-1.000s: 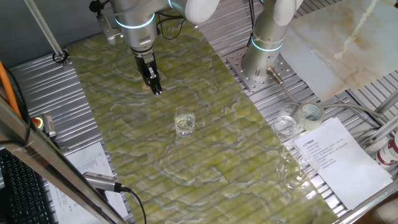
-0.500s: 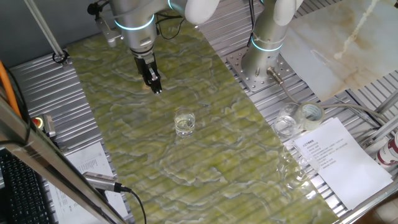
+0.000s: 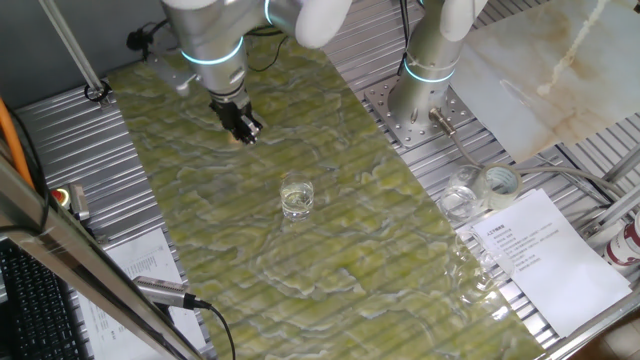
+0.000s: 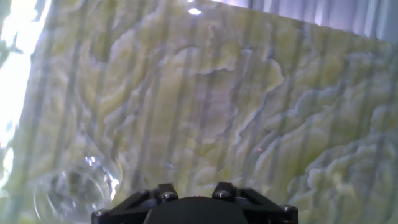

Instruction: Stir the beaker with a glass rod

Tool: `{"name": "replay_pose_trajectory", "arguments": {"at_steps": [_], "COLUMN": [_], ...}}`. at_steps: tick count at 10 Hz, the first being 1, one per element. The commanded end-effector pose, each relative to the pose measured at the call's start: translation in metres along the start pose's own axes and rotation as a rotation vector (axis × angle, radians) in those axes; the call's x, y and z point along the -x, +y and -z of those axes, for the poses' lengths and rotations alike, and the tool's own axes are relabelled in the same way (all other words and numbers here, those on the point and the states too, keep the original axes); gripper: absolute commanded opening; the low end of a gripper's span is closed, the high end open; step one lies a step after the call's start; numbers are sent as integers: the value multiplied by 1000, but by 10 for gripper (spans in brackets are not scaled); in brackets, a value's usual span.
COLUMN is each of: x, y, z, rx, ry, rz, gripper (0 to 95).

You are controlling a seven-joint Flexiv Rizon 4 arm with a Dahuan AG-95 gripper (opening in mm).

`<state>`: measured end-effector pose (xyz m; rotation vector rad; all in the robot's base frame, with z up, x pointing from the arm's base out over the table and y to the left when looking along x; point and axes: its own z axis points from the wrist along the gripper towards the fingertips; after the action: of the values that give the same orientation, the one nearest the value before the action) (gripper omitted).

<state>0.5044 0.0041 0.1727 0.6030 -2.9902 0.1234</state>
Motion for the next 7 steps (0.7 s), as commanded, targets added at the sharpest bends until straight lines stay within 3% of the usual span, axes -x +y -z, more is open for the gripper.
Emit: {"name": "replay_pose_trajectory", "arguments": {"at_steps": [1,3,7], "x": [4,8,27], "y": [1,3,22], "z": [4,7,14], "rx": [4,21,24], "ry": [30,63,149], "rz": [103,211,267], "gripper": [0,0,0]}}
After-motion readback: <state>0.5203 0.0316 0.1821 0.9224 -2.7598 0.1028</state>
